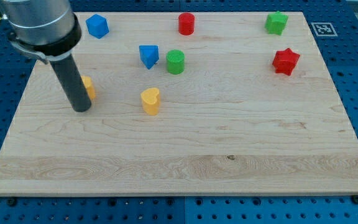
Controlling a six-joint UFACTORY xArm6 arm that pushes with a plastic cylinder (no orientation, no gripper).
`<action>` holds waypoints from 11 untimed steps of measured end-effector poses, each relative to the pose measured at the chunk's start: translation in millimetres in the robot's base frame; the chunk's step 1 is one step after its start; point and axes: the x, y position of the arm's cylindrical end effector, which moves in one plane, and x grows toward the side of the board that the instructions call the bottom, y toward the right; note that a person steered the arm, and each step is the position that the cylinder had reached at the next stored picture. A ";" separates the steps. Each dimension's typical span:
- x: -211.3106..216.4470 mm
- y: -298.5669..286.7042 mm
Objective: Push the green circle closer to the blue triangle
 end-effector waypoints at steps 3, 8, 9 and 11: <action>43.4 30.5; -6.6 300.3; -32.6 280.8; -38.3 182.5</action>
